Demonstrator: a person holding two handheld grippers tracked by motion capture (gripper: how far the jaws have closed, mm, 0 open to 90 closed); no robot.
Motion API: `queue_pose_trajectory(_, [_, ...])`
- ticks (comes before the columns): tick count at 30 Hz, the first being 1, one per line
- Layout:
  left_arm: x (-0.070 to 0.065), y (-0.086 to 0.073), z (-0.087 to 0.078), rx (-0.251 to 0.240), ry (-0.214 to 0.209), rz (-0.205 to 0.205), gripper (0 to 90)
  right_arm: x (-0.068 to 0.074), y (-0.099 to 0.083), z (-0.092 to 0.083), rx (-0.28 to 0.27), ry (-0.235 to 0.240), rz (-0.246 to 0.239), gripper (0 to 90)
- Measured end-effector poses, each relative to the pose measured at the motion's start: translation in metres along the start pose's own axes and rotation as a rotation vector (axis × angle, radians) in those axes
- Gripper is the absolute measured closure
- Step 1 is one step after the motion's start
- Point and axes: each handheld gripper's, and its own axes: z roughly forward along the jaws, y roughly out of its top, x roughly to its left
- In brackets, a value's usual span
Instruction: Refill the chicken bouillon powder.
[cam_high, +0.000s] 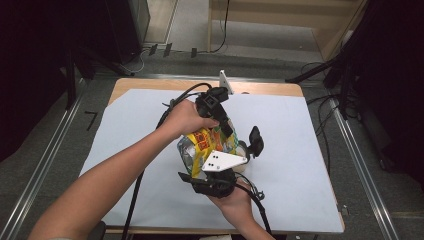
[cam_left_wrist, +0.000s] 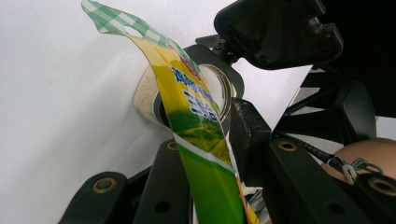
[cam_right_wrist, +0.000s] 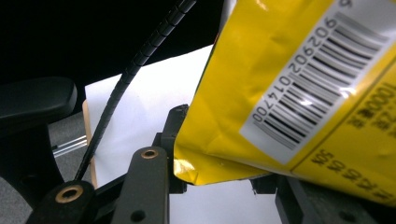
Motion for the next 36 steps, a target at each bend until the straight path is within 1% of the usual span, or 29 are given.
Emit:
queue_pose_trajectory(16, [-0.0013, -0.0009, 0.0018, 0.004, -0.003, 0.003, 77.5, 0.0010, -0.0015, 0.0016, 0.009, 0.000, 0.001, 66.6])
queue_pose_trajectory(18, [-0.0018, -0.0012, 0.0019, 0.012, 0.001, 0.015, 77.4, 0.0013, -0.0024, 0.0022, 0.007, -0.002, -0.007, 67.1])
queue_pose_trajectory(19, [-0.0027, -0.0014, 0.0026, 0.011, 0.002, 0.010, 77.4, 0.0019, -0.0028, 0.0024, 0.010, 0.003, -0.005, 67.3])
queue_pose_trajectory(21, [-0.0031, -0.0015, 0.0039, 0.019, 0.009, 0.014, 77.4, 0.0026, -0.0038, 0.0033, 0.010, 0.001, -0.008, 67.8])
queue_pose_trajectory(36, [-0.0020, -0.0011, 0.0037, 0.023, -0.004, 0.004, 77.2, 0.0032, -0.0041, 0.0019, 0.004, -0.010, -0.023, 68.8])
